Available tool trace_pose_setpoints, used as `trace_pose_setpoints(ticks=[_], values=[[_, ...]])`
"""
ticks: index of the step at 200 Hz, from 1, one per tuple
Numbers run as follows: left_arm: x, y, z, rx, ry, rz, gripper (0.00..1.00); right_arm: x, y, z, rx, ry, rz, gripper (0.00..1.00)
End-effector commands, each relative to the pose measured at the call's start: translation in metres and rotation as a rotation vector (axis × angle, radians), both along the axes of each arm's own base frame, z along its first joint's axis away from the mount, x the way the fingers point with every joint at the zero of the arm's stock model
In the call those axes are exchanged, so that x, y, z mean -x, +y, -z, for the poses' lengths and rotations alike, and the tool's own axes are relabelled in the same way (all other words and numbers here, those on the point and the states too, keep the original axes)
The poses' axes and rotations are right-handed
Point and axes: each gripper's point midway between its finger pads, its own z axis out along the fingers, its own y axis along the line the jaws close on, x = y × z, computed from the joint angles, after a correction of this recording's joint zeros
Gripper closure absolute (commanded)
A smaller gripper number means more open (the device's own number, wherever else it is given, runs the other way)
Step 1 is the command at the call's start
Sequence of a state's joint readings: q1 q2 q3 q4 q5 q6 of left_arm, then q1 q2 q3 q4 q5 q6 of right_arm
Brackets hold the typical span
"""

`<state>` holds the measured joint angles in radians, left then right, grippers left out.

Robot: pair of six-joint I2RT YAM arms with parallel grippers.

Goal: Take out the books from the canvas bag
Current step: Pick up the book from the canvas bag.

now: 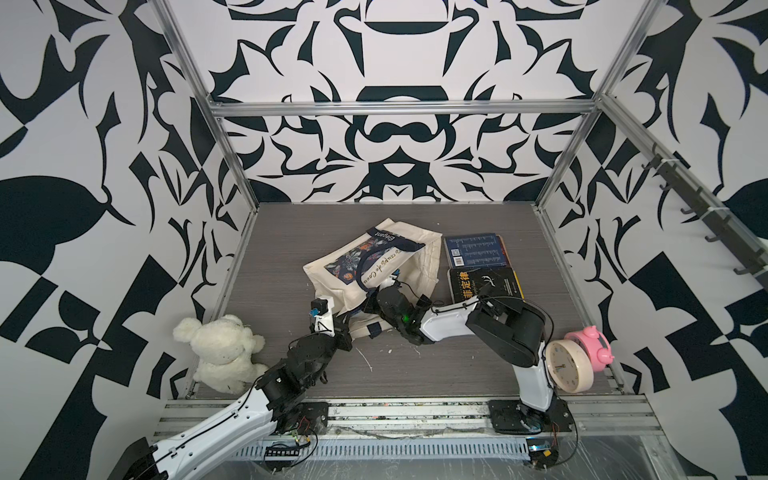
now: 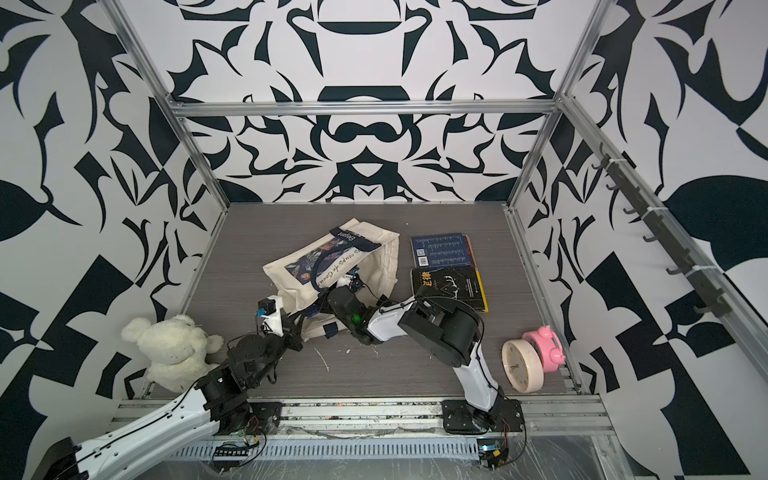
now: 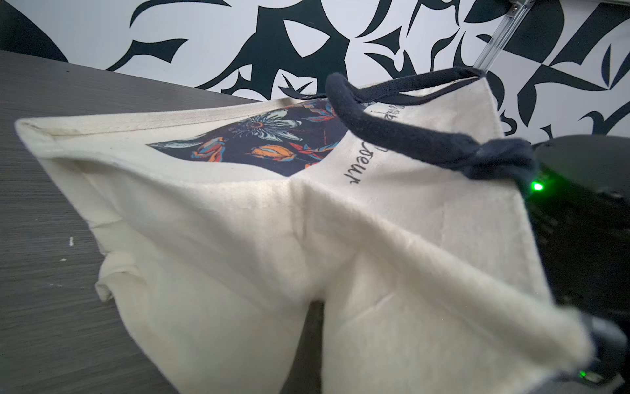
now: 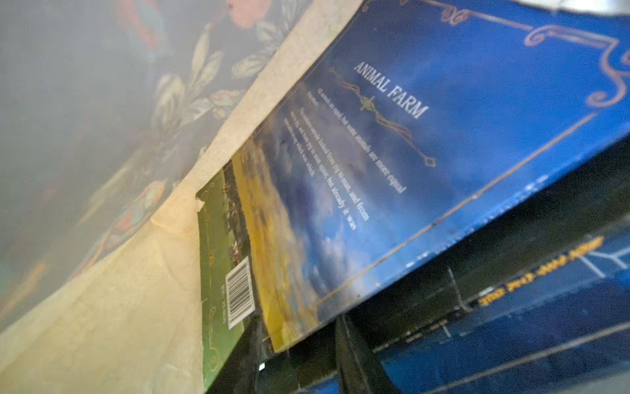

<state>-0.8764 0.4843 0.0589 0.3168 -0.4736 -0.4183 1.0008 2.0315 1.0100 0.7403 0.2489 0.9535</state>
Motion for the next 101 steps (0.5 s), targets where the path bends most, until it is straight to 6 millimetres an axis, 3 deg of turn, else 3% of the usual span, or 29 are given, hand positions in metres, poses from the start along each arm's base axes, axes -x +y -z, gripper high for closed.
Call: trace_pose_setpoints(ticks=[1,62,101], values=[[0.005,-0.013,-0.025,0.078,-0.062,0.073,1.0,-0.005,0.01,-0.066,-0.151,-0.125,-0.032,0.62],[0.005,-0.014,-0.024,0.077,-0.062,0.075,1.0,-0.008,0.01,-0.06,-0.229,-0.055,-0.045,0.64],[0.005,-0.014,-0.025,0.079,-0.063,0.078,1.0,-0.011,-0.003,-0.048,-0.215,0.04,0.022,0.64]])
